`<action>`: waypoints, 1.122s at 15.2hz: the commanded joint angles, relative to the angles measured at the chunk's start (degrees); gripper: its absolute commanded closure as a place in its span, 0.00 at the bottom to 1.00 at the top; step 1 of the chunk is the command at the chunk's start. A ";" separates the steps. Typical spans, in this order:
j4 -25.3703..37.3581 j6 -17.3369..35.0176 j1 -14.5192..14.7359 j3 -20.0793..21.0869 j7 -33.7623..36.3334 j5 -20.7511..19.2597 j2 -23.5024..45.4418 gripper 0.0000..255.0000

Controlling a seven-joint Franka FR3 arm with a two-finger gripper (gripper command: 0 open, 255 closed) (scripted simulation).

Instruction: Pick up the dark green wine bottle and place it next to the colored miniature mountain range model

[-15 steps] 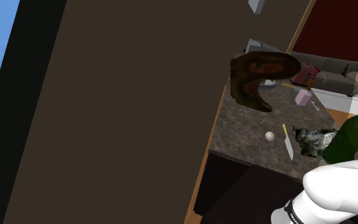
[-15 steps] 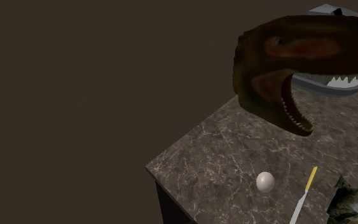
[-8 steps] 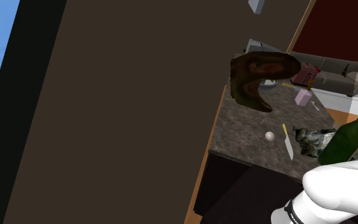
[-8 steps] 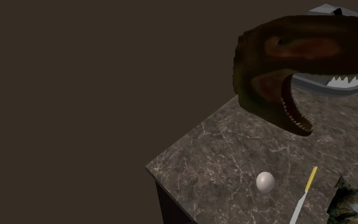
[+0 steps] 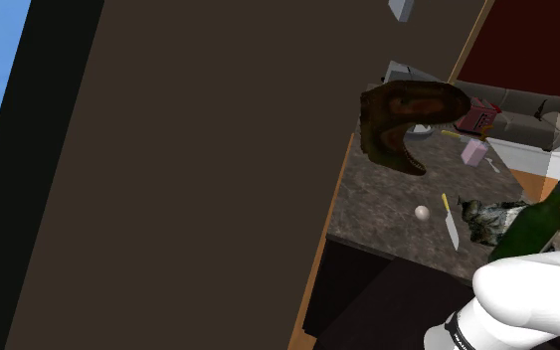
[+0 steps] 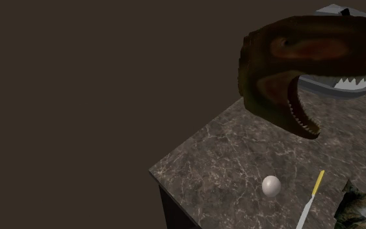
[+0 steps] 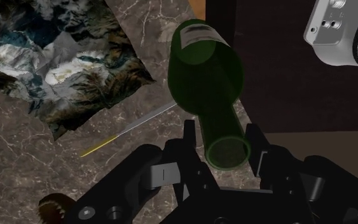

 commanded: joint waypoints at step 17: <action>-10.13 9.62 -1.33 -4.67 0.70 -4.05 -0.84 1.00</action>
